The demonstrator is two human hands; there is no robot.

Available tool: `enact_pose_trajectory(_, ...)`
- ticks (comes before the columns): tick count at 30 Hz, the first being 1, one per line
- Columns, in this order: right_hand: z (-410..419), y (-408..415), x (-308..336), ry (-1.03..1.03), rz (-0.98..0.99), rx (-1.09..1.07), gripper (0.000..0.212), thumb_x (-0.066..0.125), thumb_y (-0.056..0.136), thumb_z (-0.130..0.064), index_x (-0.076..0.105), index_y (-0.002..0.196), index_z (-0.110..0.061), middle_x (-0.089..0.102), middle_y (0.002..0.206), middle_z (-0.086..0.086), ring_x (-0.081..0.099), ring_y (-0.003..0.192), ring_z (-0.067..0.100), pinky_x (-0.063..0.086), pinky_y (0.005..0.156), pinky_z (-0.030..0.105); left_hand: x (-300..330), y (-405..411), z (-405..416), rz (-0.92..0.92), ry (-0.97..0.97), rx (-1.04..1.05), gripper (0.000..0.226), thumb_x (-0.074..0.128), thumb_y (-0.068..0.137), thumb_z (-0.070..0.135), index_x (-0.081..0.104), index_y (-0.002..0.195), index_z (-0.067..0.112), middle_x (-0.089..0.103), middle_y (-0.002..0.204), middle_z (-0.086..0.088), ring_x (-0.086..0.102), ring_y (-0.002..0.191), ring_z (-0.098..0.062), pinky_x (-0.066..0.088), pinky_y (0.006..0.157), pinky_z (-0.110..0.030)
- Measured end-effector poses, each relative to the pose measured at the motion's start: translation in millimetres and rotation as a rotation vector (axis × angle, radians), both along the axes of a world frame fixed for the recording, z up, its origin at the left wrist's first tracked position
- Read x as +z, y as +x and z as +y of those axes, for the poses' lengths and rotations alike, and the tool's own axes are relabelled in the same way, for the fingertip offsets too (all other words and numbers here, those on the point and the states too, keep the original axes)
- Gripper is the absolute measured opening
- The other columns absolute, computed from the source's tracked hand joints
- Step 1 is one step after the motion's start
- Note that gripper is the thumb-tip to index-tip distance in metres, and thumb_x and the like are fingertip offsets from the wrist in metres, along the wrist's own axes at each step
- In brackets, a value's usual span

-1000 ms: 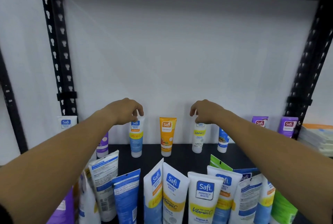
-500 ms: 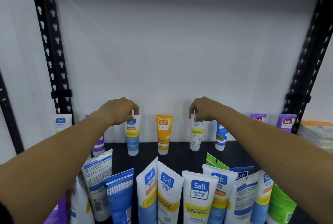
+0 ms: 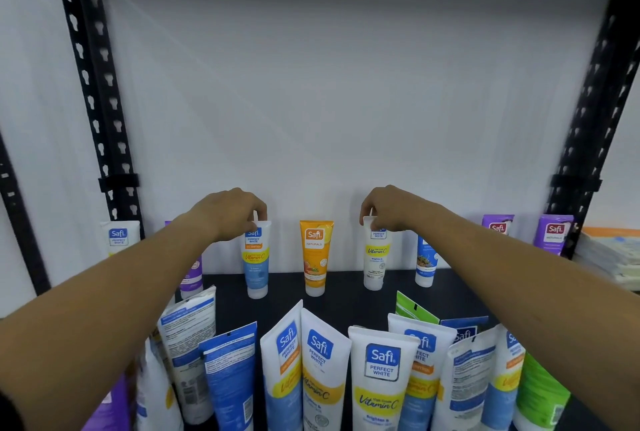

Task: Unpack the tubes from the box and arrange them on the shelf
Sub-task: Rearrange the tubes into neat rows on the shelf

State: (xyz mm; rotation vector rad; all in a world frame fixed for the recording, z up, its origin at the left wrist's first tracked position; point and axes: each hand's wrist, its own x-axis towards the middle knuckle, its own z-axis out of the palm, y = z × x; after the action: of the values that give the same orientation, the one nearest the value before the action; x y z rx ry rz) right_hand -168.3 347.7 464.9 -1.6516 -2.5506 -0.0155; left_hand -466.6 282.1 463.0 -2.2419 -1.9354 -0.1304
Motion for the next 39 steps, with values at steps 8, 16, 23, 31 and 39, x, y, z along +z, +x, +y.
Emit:
enact_pose_trajectory(8,-25.9,8.4,7.2,0.063,0.105,-0.051,0.037,0.067,0.091,-0.026,0.061,0.127,-0.026,0.061,0.12,0.001,0.061,0.105,0.021,0.051,0.095,0.039,17.5,4.2,-21.0,-0.004,0.068,-0.022,0.029,0.058,0.097,0.03,0.059,0.126,0.029,0.062,0.122,0.003,0.057,0.1,-0.013,0.047,0.083,-0.028)
enact_pose_trajectory(16,-115.0,31.2,26.6,0.077,0.232,0.126,0.024,0.065,0.093,-0.023,0.068,0.117,-0.027,0.065,0.102,-0.007,0.062,0.096,0.013,0.051,0.091,0.033,30.3,59.9,-98.7,-0.285,0.171,-0.239,0.017,0.06,0.095,0.032,0.067,0.11,0.034,0.068,0.111,0.011,0.064,0.094,-0.007,0.055,0.083,-0.037)
enact_pose_trajectory(23,-192.1,50.8,33.8,-0.033,0.217,0.258,0.02,0.065,0.092,-0.016,0.076,0.105,-0.026,0.073,0.097,-0.005,0.065,0.089,0.005,0.051,0.085,0.026,21.1,108.3,-172.1,-0.475,0.12,-0.323,0.011,0.068,0.089,0.038,0.072,0.099,0.036,0.071,0.092,0.016,0.065,0.086,-0.002,0.056,0.082,-0.036)
enact_pose_trajectory(31,-226.5,52.7,29.1,0.001,0.157,0.222,0.021,0.074,0.086,-0.034,0.074,0.105,-0.024,0.057,0.075,-0.015,0.054,0.069,0.0,0.041,0.066,0.02,5.8,144.0,-209.5,-0.406,0.048,-0.379,0.016,0.072,0.087,0.037,0.071,0.103,0.035,0.07,0.096,0.021,0.061,0.09,0.006,0.054,0.081,-0.024)
enact_pose_trajectory(39,-229.1,42.7,15.9,0.001,0.108,0.192,0.022,0.077,0.082,-0.03,0.074,0.103,-0.023,0.056,0.074,-0.015,0.056,0.074,0.007,0.045,0.07,0.025,-9.0,150.3,-210.2,-0.331,0.063,-0.318,0.022,0.072,0.087,0.028,0.068,0.108,0.033,0.071,0.104,0.012,0.061,0.09,-0.001,0.047,0.077,-0.018)
